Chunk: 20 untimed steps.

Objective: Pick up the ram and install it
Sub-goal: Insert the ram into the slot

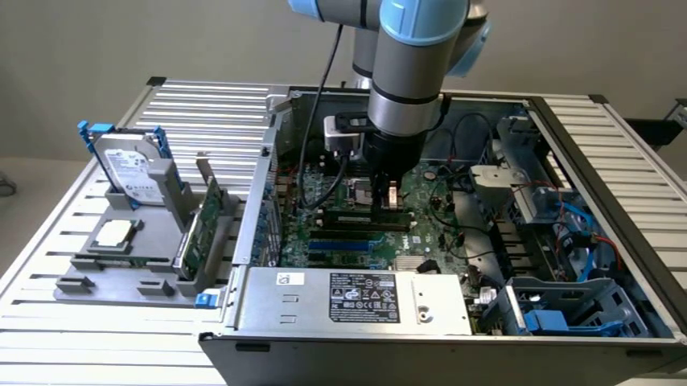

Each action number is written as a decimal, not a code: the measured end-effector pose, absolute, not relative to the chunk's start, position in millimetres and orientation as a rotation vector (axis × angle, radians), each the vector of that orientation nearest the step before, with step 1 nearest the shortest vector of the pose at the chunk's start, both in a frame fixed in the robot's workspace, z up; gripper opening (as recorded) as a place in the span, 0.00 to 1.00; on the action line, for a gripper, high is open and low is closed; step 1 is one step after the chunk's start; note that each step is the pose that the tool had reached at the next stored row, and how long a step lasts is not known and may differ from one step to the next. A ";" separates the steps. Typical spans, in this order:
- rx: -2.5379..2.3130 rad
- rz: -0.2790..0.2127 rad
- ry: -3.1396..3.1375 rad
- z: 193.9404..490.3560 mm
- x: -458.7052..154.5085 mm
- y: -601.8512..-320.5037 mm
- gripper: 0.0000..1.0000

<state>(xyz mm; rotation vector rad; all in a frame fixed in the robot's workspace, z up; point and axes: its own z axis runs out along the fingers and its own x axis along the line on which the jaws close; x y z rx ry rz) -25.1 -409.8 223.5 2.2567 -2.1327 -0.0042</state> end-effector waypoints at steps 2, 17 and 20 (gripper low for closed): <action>2.256 -0.004 -2.134 223.4 -25.1 -409.7 0.13; 2.238 -0.005 -2.153 220.7 -26.0 -409.7 0.13; 2.237 -0.005 -2.153 220.2 -26.1 -409.7 0.15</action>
